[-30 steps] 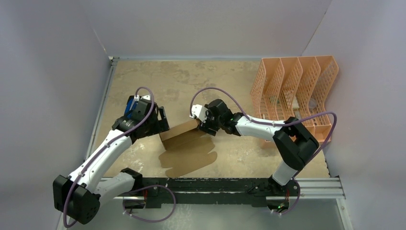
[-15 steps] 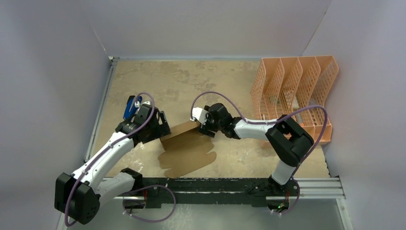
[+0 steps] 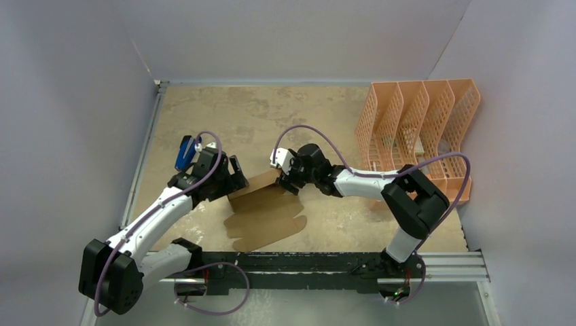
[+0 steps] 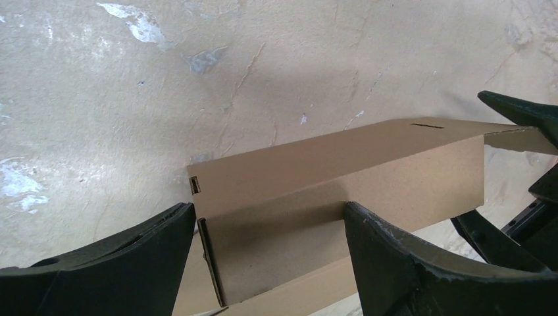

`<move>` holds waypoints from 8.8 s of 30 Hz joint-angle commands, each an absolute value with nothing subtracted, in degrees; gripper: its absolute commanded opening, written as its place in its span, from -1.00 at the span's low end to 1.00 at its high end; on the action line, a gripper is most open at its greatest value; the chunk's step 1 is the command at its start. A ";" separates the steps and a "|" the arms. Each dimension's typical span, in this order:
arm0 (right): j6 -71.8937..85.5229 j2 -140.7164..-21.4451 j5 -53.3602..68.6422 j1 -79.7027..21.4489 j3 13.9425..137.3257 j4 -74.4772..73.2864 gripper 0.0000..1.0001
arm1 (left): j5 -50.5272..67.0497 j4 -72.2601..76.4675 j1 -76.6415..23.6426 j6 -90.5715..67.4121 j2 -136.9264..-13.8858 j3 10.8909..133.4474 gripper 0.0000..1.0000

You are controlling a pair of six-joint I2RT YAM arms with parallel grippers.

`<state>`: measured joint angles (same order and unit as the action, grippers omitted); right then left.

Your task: Fold the paper box

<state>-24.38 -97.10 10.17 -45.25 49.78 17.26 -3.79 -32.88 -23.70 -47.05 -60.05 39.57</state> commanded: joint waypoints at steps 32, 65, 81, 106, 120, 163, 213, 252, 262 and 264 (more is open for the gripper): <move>5.86 -95.00 18.56 -45.25 54.36 19.26 -0.14 | -4.20 -21.03 -23.82 -53.08 -59.90 36.86 0.64; -2.53 -98.90 14.74 -44.20 62.03 0.59 0.33 | -9.93 -18.71 -23.82 -51.00 -60.83 36.30 0.62; 16.75 -103.38 7.28 -44.23 73.85 -9.80 -0.07 | -9.07 -15.77 -23.82 -52.51 -59.69 35.51 0.60; 10.31 -94.34 19.23 -42.53 55.15 14.23 0.61 | -14.14 -12.80 -23.82 -50.62 -58.49 31.08 0.58; 9.94 -89.65 24.68 -40.70 50.96 11.31 0.57 | -13.89 -13.14 -23.82 -51.67 -58.30 30.32 0.58; -23.08 -99.98 48.19 -39.94 59.87 5.66 0.53 | -10.72 -15.38 -23.73 -47.94 -61.55 35.91 0.61; -16.59 -104.01 17.34 -42.49 51.77 35.25 0.14 | 4.93 -26.42 -15.11 -18.41 -89.19 71.55 0.65; -12.71 -108.56 39.75 -41.92 63.74 28.43 0.09 | 23.72 -20.23 -13.01 -28.37 -91.48 62.48 0.53; -15.92 -109.92 39.41 -42.15 63.67 26.51 0.07 | 25.53 -19.88 -12.94 -29.10 -88.68 61.07 0.53; -16.63 -109.78 36.64 -42.05 62.67 28.36 0.02 | 25.57 -19.80 -12.92 -28.93 -88.18 60.73 0.52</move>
